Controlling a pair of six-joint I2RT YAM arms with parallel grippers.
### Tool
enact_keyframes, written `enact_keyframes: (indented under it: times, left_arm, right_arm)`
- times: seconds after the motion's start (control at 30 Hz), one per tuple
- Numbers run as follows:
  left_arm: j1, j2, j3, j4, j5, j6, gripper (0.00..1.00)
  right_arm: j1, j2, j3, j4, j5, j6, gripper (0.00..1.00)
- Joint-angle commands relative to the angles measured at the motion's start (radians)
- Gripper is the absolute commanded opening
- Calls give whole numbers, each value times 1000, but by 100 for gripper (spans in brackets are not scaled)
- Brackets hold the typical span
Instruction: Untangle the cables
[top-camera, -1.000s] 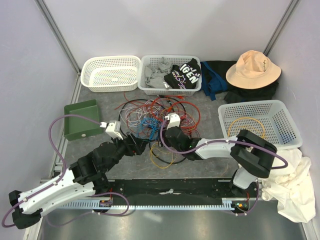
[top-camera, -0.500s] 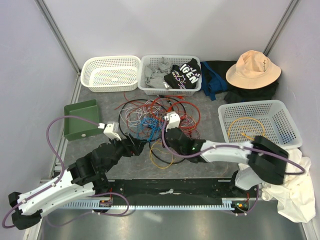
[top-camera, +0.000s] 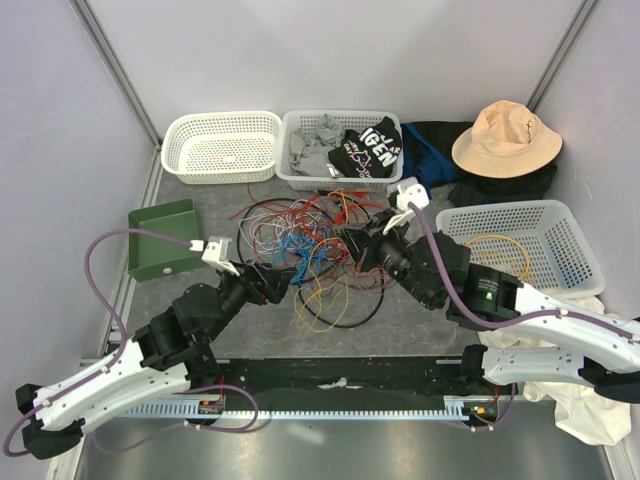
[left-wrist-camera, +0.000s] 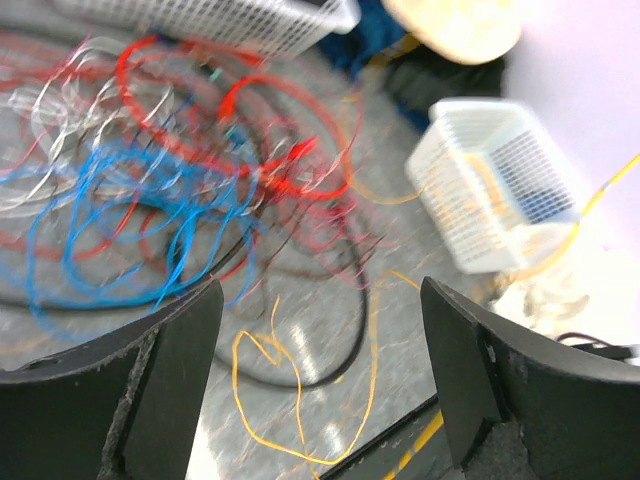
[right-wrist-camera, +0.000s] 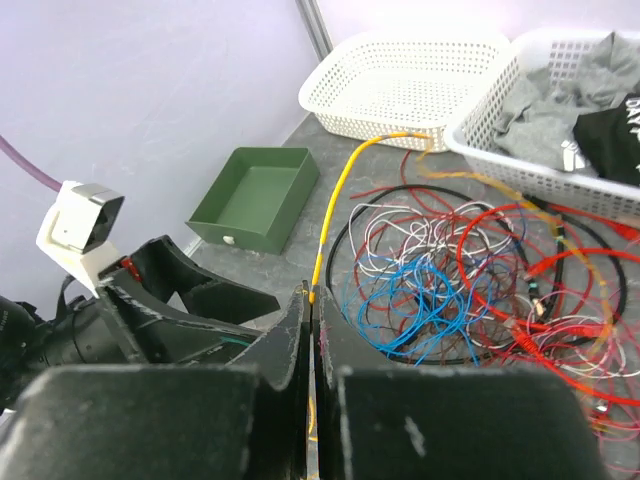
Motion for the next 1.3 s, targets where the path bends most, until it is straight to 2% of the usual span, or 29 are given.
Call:
enact_keyframes:
  times: [0.0,0.2,0.23,0.33,0.5,0.67,0.73,0.77,0.8,0.87,0.9,0.97,1.0,1.1,1.23,1.27]
  left_arm:
    - [-3,-51,-6,228,40,125,88]
    - [-4,-66,-55,480,198,233,89]
    - [-4,-46,-61,555,254,249,89]
    - [-3,39,-45,637,356,295,89]
    - [-4,197,34,637,459,318,89]
    - [-3,297,66,609,381,321,87]
    - [-4,311,86,595,338,324,75]
    - [-4,316,94,583,327,330,65]
    - [-3,320,107,580,313,332,39]
    - [-4,323,129,563,300,341,13]
    - [-4,325,168,525,274,343,2]
    - [-4,326,216,488,254,367,2]
    - [-4,328,277,439,226,375,2]
    - [-3,359,427,361,180,410,2]
    - [-4,455,603,235,177,462,2]
    - [-3,475,653,233,177,465,2]
  right_arm:
    - [2,-12,112,-139,-5,-67,0]
    - [3,-3,144,-166,9,-67,0]
    - [2,3,144,-168,6,-63,0]
    - [2,14,145,-168,-13,-49,0]
    - [2,28,155,-168,-43,-43,0]
    - [2,32,162,-168,-72,-34,0]
    - [2,32,165,-168,-82,-31,0]
    - [2,32,165,-169,-80,-34,0]
    - [2,31,162,-171,-76,-34,0]
    - [3,25,156,-177,-48,-37,0]
    - [3,23,152,-177,-37,-38,11]
    - [2,8,132,-180,-8,-44,36]
    - [2,0,122,-179,6,-44,56]
    - [2,-43,78,-176,70,-46,70]
    - [2,-98,-34,-107,24,-67,73]
    - [3,-109,-52,-64,-32,-75,74]
